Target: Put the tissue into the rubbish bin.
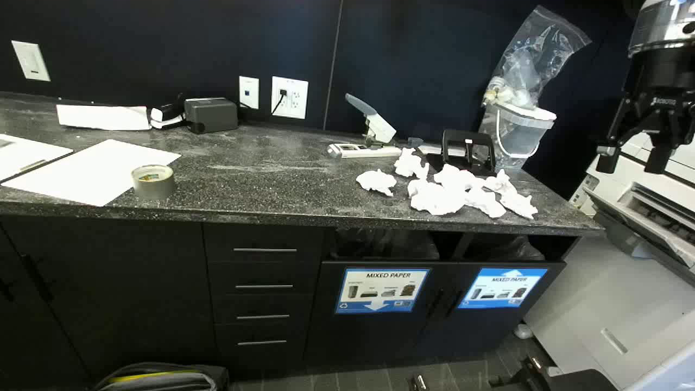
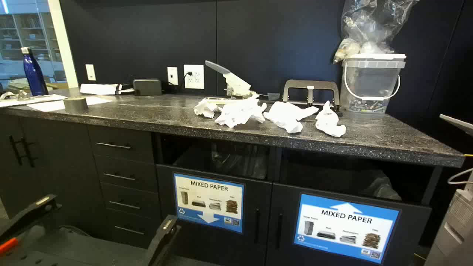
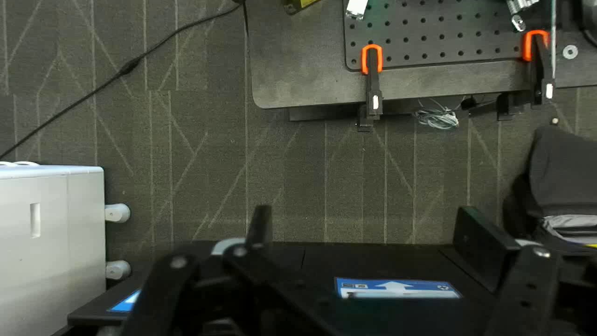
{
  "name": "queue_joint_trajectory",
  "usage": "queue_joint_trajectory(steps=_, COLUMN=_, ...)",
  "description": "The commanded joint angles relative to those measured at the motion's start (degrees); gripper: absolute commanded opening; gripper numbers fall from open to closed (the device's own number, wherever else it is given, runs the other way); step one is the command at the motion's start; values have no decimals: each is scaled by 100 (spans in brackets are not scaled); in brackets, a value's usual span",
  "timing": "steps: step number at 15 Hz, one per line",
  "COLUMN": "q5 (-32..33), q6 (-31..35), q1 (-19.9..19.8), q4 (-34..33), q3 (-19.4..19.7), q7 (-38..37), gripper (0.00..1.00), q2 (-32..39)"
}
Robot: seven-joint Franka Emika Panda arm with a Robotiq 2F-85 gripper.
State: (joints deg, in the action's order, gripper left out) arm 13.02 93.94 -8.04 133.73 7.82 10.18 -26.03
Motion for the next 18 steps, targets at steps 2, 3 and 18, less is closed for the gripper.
queue_joint_trajectory(steps=2, q5=14, q6=-8, q1=53, q4=-35, q3=43, q7=-18, gripper=100, q2=-4)
queue_joint_trajectory(steps=3, q5=14, q6=-9, q1=53, q4=-45, q3=43, q7=-18, gripper=100, q2=-13)
queue_joint_trajectory(steps=18, q5=550, q6=2617, q1=82, q4=-435, q3=479, q7=1621, gripper=100, q2=1419)
